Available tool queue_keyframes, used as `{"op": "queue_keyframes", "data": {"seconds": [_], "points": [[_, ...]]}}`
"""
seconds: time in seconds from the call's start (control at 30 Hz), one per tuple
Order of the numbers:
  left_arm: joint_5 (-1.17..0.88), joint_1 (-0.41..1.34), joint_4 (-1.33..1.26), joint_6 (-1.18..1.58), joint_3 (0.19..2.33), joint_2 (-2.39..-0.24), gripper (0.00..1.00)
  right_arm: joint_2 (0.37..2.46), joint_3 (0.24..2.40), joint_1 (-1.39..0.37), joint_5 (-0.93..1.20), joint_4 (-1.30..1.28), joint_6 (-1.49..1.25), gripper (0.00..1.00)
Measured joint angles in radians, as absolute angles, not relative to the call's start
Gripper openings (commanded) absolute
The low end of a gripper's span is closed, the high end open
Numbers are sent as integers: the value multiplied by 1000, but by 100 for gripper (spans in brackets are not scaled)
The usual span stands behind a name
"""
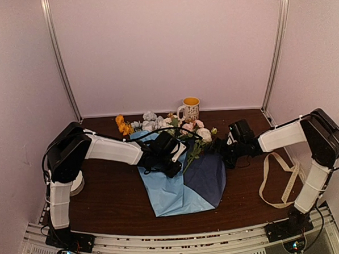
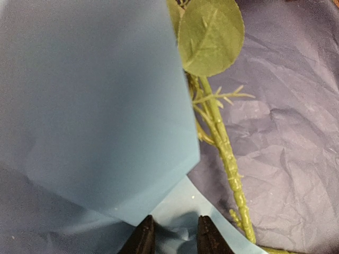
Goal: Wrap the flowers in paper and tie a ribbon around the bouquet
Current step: Pick up the two-thirds-folded wrapping paper from the center of the board, then fold the two-thirds-folded wrapping paper at the center of the board.
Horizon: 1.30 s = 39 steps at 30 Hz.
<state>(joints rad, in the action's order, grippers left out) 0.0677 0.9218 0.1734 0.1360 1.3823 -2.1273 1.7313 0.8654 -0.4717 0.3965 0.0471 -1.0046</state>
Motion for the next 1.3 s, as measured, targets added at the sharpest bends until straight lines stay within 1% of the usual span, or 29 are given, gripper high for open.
{"op": "queue_keyframes", "data": {"seconds": [0.2, 0.3, 0.4, 0.5, 0.53, 0.7, 0.83, 0.93, 1.07, 1.3], "points": [[68, 922, 176, 136, 1384, -2128, 30, 1715, 857, -503, 422, 67, -1021, 60], [68, 922, 178, 136, 1386, -2128, 30, 1681, 838, -520, 421, 76, -1028, 39], [67, 922, 179, 135, 1386, -2128, 30, 1662, 836, -537, 416, 75, -1028, 20], [65, 922, 178, 135, 1386, -2128, 30, 1655, 839, -553, 399, 45, -1027, 4], [64, 922, 178, 135, 1386, -2128, 30, 1654, 843, -556, 390, 30, -1022, 0], [52, 917, 177, 136, 1385, -2128, 30, 1653, 916, -581, 345, -82, -991, 0], [26, 908, 146, 137, 1358, -2117, 30, 1653, 1013, -642, 310, -126, -962, 0], [1, 899, 104, 137, 1328, -2105, 30, 1653, 1064, -694, 305, -108, -947, 0], [-38, 891, 73, 141, 1304, -2094, 31, 1675, 1081, -731, 307, -64, -948, 0], [-136, 863, 63, 154, 1242, -2042, 35, 1842, 1095, -764, 336, 41, -973, 0]]}}
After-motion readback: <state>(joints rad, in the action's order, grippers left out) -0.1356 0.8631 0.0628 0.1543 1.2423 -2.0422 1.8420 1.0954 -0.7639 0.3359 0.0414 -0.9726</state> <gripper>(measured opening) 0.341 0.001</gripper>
